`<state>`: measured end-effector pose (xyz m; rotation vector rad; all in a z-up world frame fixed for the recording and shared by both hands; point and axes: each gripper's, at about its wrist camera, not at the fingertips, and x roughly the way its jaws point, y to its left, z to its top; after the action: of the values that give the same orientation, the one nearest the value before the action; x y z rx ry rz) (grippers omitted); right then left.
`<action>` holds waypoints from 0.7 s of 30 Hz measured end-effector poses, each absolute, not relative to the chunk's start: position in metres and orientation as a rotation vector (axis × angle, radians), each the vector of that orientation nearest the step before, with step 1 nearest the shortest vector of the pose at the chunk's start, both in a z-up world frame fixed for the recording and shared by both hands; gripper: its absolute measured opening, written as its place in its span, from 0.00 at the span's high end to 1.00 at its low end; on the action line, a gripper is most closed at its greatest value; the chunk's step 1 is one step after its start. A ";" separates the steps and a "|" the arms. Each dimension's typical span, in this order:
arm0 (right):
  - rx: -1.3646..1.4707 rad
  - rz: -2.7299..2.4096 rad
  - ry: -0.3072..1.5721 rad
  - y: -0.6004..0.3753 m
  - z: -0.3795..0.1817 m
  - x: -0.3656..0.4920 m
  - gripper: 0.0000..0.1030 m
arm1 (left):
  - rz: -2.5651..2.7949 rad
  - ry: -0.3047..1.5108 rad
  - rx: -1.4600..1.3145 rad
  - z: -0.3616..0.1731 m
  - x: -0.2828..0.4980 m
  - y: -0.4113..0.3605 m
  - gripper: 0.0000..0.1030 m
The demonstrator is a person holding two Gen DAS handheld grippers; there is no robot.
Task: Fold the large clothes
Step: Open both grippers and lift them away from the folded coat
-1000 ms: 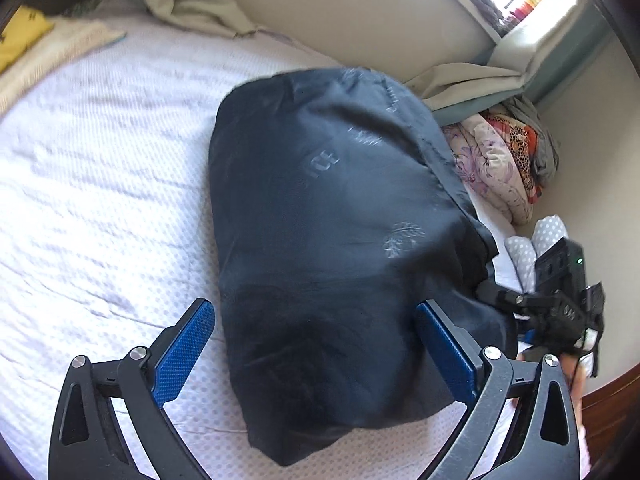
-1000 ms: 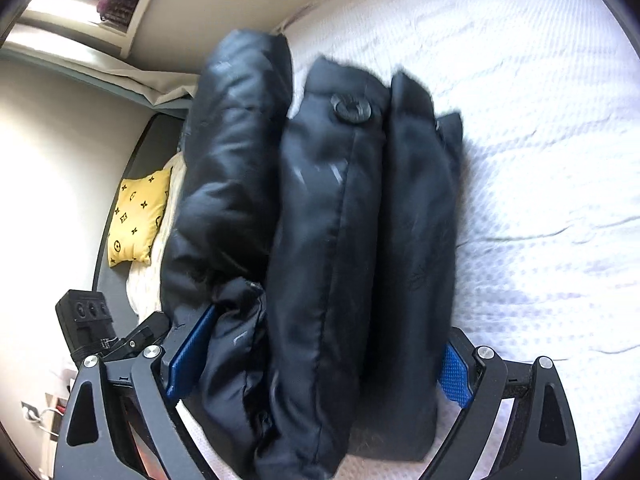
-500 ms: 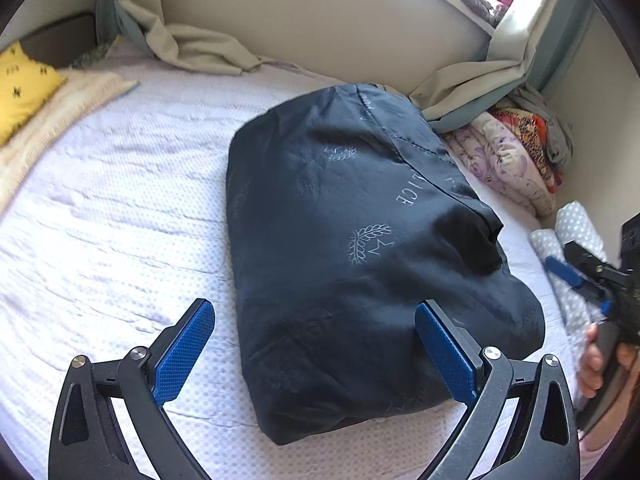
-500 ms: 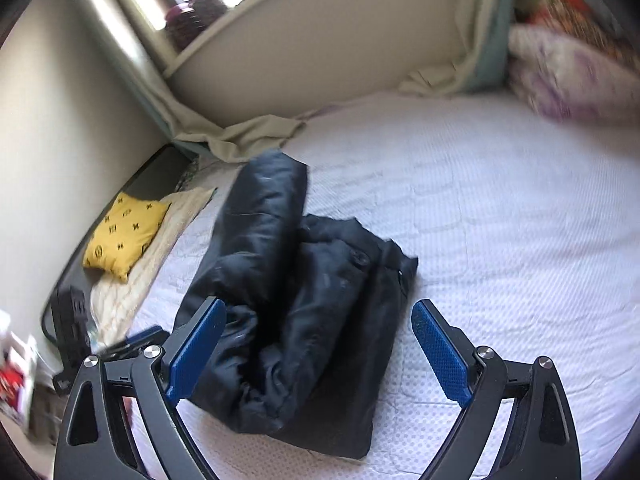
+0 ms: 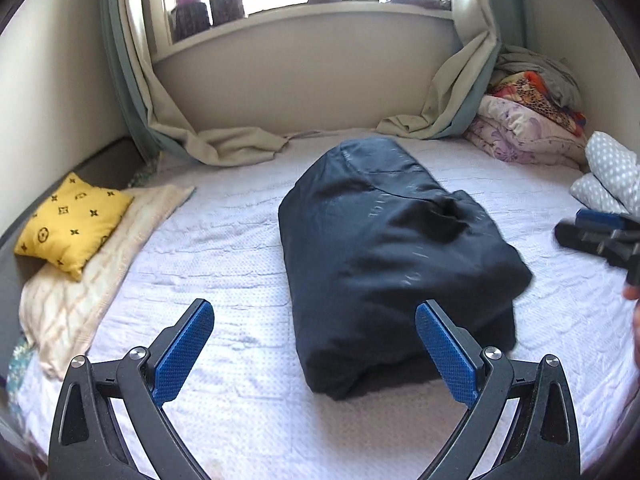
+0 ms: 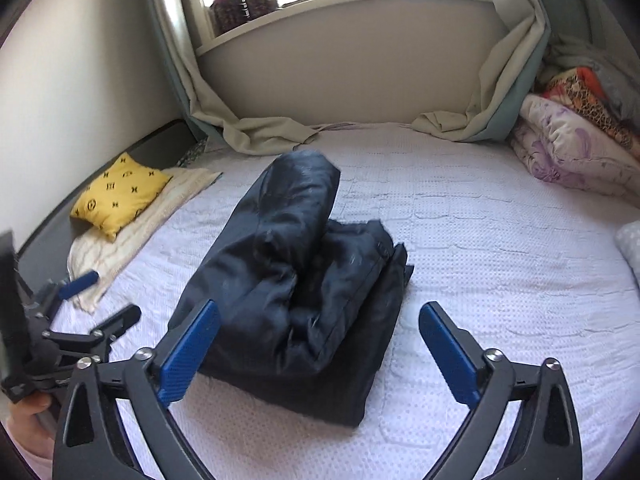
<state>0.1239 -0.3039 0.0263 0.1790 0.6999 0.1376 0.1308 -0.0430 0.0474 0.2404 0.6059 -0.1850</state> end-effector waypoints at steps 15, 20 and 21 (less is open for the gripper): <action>0.179 0.040 0.759 -0.269 -0.016 0.037 0.00 | -0.138 0.652 0.174 0.021 0.063 -0.041 0.00; 0.181 0.013 0.754 -0.263 -0.020 0.023 0.00 | -0.141 0.644 0.158 0.013 0.045 -0.042 0.00; 0.181 0.007 0.752 -0.261 -0.021 0.019 0.00 | -0.153 0.651 0.151 0.010 0.042 -0.041 0.00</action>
<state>0.0193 -0.2612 -0.0209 0.1814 0.7525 0.0071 0.0425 -0.0415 0.0103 0.1515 0.6512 -0.1525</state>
